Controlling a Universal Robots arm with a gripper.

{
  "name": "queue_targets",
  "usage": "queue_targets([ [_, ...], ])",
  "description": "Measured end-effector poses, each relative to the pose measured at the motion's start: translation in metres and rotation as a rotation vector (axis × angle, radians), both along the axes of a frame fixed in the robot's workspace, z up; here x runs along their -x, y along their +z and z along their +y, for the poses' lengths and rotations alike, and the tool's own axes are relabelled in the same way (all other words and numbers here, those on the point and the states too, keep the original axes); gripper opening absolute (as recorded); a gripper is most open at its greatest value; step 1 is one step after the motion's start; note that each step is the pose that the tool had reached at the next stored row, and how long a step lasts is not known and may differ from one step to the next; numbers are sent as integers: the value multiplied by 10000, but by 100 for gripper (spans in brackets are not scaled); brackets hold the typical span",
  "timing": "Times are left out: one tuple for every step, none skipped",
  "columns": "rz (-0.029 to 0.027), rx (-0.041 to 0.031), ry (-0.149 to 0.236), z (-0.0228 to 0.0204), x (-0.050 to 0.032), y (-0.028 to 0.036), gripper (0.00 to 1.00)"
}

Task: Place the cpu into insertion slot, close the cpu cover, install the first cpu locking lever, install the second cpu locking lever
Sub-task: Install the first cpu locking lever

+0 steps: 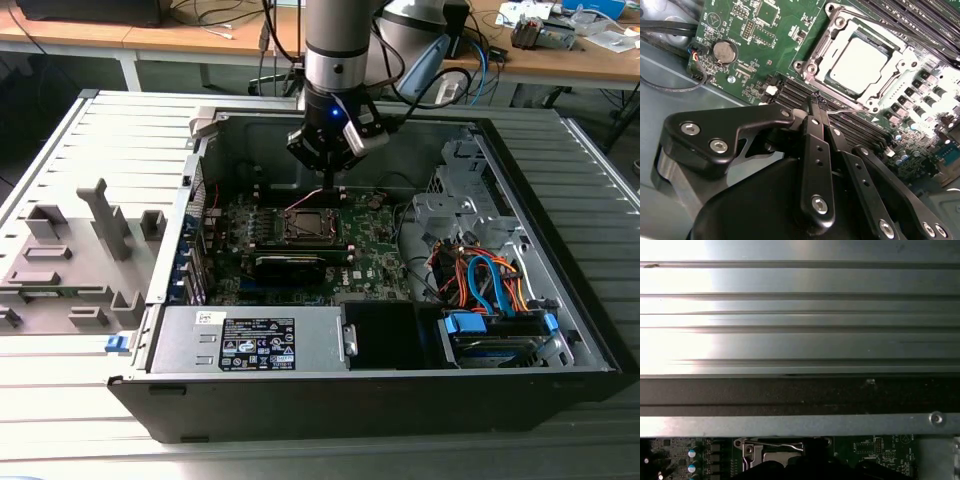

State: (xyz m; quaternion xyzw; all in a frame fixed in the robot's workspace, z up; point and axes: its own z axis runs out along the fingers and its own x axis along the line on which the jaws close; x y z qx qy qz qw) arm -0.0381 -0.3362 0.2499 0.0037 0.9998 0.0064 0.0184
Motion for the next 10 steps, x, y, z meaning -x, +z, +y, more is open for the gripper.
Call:
queue_targets([
  [0,0,-1,0,-7,0,11],
  [0,0,-1,0,-12,0,11],
  [0,0,-1,0,-18,0,11],
  [0,0,0,0,-26,-1,11],
  [0,0,-1,0,-31,0,11],
  [0,1,0,0,-37,-1,11],
  [0,0,0,0,-41,-1,11],
  [0,0,0,0,-46,-1,11],
  [0,0,-1,0,-48,-1,11],
  [0,0,-1,0,-52,-1,11],
])
